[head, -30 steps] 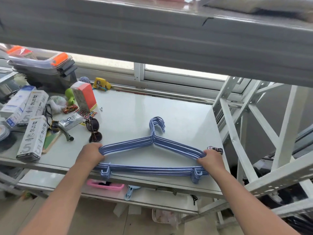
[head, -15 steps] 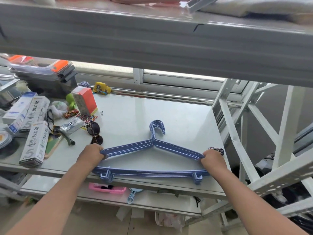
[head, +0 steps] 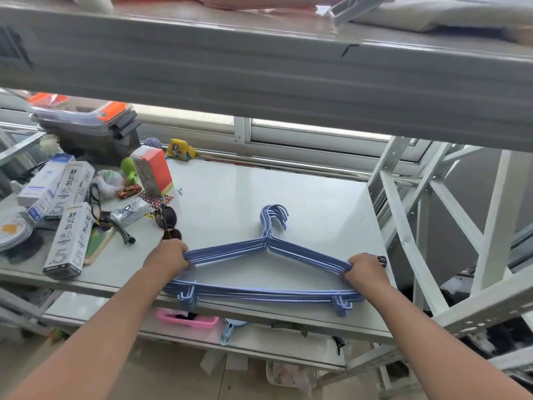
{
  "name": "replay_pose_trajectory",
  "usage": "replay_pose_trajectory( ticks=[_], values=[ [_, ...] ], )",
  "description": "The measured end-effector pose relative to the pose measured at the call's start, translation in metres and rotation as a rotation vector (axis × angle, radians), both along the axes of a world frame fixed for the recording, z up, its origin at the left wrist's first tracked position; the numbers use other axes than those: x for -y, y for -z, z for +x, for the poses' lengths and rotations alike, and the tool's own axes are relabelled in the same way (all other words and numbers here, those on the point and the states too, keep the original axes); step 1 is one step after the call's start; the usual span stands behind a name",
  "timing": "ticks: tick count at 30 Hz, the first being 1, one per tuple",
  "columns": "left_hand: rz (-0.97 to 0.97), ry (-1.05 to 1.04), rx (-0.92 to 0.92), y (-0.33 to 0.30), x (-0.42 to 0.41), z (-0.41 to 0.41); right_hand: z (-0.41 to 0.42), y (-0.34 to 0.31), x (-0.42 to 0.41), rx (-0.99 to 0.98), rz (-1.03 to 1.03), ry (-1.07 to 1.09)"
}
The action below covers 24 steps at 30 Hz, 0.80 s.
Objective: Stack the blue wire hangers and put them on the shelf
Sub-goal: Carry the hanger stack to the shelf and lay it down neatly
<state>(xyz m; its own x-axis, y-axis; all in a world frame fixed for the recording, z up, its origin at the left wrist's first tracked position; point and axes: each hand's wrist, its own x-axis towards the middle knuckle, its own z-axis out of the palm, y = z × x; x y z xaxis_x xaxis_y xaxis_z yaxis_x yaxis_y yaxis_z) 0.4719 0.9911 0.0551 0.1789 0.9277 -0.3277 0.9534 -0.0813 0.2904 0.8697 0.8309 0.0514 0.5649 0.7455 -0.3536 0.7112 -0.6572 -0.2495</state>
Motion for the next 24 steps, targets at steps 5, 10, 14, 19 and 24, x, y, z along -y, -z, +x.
replay_pose_trajectory(
  ticks=[5, 10, 14, 19, 24],
  values=[
    [0.033, 0.022, -0.041, 0.014, 0.001, 0.005, -0.001, 0.002, -0.002, 0.062, -0.015, -0.056],
    [0.073, 0.024, -0.079, 0.018, 0.0, 0.007, -0.002, 0.008, -0.002, 0.118, -0.007, -0.067],
    [0.063, 0.009, -0.11, 0.018, -0.002, 0.006, 0.001, 0.006, -0.004, 0.085, -0.015, -0.055],
    [0.014, 0.023, -0.035, 0.015, -0.001, 0.005, 0.008, -0.002, -0.005, -0.005, 0.011, -0.101],
    [0.064, 0.065, 0.002, 0.001, 0.008, 0.024, 0.006, -0.008, -0.015, -0.16, 0.159, -0.175]
  ],
)
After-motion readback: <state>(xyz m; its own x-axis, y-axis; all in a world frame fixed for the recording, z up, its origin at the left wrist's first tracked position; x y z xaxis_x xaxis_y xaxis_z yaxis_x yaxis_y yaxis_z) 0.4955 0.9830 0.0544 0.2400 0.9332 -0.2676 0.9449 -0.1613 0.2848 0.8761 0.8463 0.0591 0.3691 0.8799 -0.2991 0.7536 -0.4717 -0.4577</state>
